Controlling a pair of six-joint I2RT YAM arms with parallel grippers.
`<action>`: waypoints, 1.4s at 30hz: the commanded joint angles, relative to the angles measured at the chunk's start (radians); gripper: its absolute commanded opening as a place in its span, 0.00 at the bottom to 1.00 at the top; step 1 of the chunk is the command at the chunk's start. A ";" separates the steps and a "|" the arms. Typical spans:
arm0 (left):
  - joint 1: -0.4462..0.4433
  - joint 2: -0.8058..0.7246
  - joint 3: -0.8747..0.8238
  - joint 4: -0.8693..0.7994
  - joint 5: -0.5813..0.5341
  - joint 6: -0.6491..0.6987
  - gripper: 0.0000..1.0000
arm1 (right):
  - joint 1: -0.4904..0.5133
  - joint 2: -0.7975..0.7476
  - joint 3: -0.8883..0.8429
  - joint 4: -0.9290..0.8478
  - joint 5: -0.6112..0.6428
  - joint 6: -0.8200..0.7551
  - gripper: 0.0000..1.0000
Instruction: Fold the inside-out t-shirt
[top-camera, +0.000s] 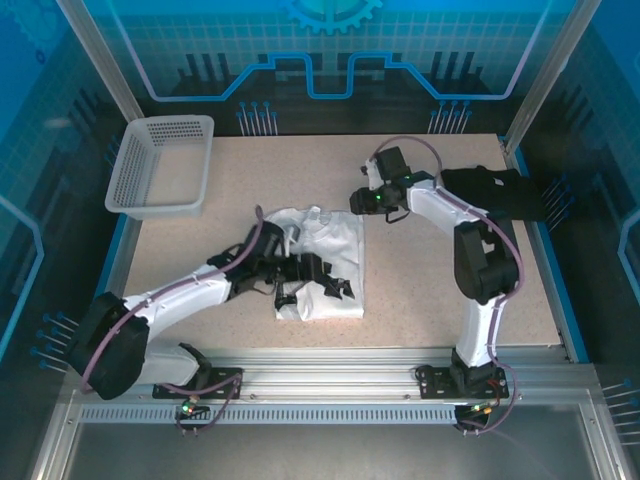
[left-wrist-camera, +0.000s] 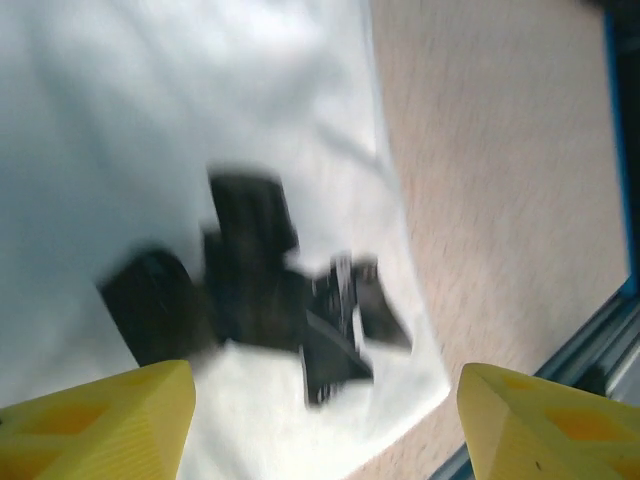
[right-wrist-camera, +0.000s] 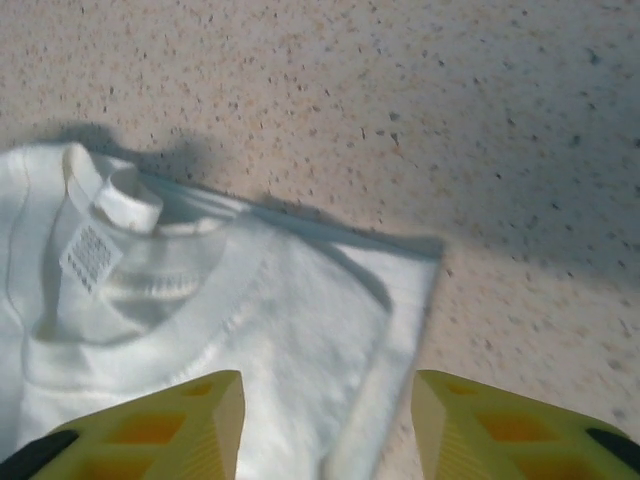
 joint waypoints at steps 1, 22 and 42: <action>0.182 0.060 0.075 -0.004 0.025 0.047 0.71 | -0.004 -0.033 -0.073 -0.037 -0.008 -0.002 0.58; 0.361 0.568 0.431 -0.158 0.081 0.168 0.77 | 0.042 0.232 0.108 -0.070 -0.049 0.096 0.75; 0.318 0.690 0.470 -0.063 0.209 0.135 0.35 | 0.057 0.260 0.099 -0.010 -0.140 0.131 0.33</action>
